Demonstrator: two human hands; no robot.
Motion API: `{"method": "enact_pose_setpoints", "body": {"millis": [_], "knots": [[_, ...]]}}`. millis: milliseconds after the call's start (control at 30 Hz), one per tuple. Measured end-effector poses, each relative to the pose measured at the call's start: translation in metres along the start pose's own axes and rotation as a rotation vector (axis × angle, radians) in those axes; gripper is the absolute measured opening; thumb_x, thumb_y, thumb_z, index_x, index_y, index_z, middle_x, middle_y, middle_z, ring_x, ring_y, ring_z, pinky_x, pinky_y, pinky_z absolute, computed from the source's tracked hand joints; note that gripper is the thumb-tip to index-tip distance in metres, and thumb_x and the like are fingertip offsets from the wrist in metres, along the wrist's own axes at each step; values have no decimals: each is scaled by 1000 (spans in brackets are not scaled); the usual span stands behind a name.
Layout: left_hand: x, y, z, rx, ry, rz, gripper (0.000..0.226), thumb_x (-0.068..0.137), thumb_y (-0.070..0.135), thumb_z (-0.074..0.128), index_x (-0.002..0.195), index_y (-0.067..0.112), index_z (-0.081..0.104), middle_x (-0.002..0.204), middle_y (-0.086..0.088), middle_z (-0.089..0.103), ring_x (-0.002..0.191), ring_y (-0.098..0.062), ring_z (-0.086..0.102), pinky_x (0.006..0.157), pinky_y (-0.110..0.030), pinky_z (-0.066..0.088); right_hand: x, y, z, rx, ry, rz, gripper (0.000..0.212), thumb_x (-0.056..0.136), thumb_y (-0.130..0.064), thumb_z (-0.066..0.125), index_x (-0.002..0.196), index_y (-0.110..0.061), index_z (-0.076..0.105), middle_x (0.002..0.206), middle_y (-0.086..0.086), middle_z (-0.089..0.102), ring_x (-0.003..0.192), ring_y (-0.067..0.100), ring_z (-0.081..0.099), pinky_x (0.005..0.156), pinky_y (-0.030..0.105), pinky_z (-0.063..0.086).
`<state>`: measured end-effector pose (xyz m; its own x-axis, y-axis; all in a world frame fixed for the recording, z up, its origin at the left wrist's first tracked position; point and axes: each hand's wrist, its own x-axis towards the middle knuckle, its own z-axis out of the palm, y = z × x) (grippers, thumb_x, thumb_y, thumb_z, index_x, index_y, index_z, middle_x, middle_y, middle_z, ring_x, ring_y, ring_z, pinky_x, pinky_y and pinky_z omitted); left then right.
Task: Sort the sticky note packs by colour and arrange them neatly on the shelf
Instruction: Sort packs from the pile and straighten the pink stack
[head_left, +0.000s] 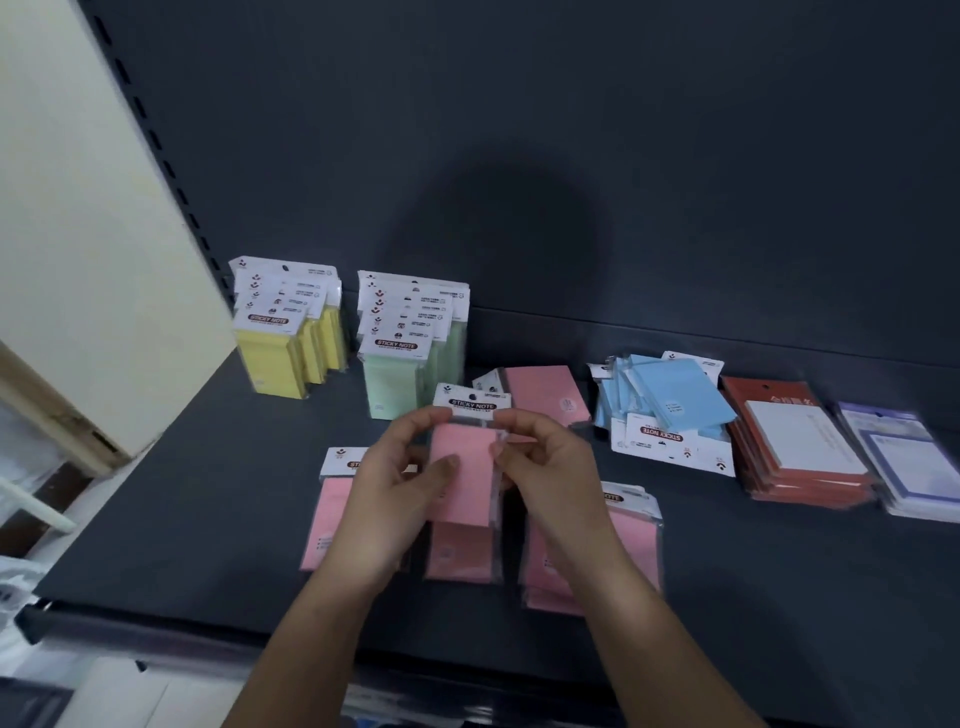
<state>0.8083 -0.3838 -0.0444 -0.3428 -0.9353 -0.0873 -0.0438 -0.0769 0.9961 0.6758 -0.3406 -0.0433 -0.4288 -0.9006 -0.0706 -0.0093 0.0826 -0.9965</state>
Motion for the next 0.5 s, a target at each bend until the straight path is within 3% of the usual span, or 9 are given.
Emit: {"method": "enact_pose_setpoints", "body": {"millis": [67, 133, 233, 333, 400, 500], "knots": [[-5, -10, -6, 130, 9, -20, 40, 86, -2, 59, 118, 23, 57, 77, -10, 55, 66, -17, 54, 55, -19, 47, -2, 7, 4, -149, -30, -11, 31, 86, 1, 58, 99, -26, 65, 77, -3, 62, 63, 6, 54, 64, 14, 45], [-10, -19, -8, 238, 5, -32, 44, 84, -1, 62, 122, 18, 54, 82, -3, 55, 70, -17, 53, 59, -19, 47, -7, 14, 6, -407, -45, -67, 32, 85, 1, 57, 110, -18, 64, 93, -3, 62, 73, 5, 55, 69, 6, 41], [-16, -26, -7, 454, 33, 56, 46, 82, 2, 64, 125, 16, 52, 94, 5, 51, 75, -7, 50, 68, -14, 42, -16, 22, 9, -647, -39, -198, 38, 85, 2, 54, 120, -11, 60, 116, 2, 55, 94, 10, 53, 83, 10, 36], [-18, -28, -2, 617, 40, 138, 48, 82, 5, 64, 128, 11, 50, 115, -1, 53, 103, -15, 49, 91, -19, 37, -21, 28, 11, -811, -47, -266, 43, 85, 3, 50, 126, -10, 53, 121, 6, 50, 105, 15, 49, 88, 15, 33], [-19, -29, 1, 737, 21, 139, 48, 83, 8, 63, 129, 10, 49, 127, -3, 51, 115, -19, 43, 96, -19, 30, -23, 32, 17, -958, -26, -285, 42, 81, 5, 51, 122, -7, 55, 119, 10, 50, 108, 24, 49, 90, 25, 38], [-18, -31, 4, 886, 24, 143, 44, 84, 16, 60, 127, 14, 50, 132, 1, 50, 113, -21, 37, 91, -20, 24, -24, 42, 27, -1068, 63, -328, 38, 61, 9, 66, 96, -6, 63, 100, 14, 57, 85, 31, 58, 71, 36, 53]]}}
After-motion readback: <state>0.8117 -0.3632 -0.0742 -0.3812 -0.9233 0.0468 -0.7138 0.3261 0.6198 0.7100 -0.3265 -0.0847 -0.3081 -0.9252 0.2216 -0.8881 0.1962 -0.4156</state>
